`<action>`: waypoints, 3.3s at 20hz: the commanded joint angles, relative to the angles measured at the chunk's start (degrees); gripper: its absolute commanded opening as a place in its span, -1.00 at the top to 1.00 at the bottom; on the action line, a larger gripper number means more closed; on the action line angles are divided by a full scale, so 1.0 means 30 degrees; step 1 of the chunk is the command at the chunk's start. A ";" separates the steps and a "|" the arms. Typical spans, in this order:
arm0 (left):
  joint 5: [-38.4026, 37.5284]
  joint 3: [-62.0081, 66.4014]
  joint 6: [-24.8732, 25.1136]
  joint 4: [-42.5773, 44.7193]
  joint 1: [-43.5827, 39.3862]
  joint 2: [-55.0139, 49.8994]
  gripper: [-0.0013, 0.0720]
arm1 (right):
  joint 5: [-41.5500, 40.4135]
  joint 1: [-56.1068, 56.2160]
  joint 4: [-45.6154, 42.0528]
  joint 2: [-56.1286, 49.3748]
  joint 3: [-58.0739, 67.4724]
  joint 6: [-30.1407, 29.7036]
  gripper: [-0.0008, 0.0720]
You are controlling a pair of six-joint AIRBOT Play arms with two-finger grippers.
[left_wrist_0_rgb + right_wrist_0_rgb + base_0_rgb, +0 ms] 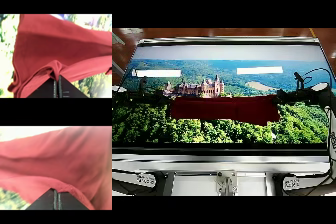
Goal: Fold the shirts.
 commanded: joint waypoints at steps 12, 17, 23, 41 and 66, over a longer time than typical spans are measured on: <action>-0.0466 0.1319 -0.1683 0.0124 -0.0219 -0.3213 -0.48 | -0.1246 0.0998 -0.1494 -0.3228 0.2127 0.1326 0.43; -0.2637 0.4000 -0.3169 0.0117 0.1056 -0.3147 -0.67 | 0.1086 -0.0561 -0.4605 -0.1501 0.2142 0.0670 -0.95; -0.5530 0.5450 -0.3483 0.0117 0.1311 -0.2433 -0.64 | 0.3060 -0.1996 -0.2324 -0.3206 0.2004 0.2113 -0.95; -0.4765 0.5442 -0.3490 -0.1537 -0.4561 -0.1705 0.78 | 0.4422 -0.1122 0.0357 -0.1887 0.2776 0.2040 0.79; 0.8597 0.5457 -0.3599 -1.1256 -2.1216 -0.7133 0.86 | 1.0185 -0.0860 -0.1348 0.9887 0.2769 0.6353 0.79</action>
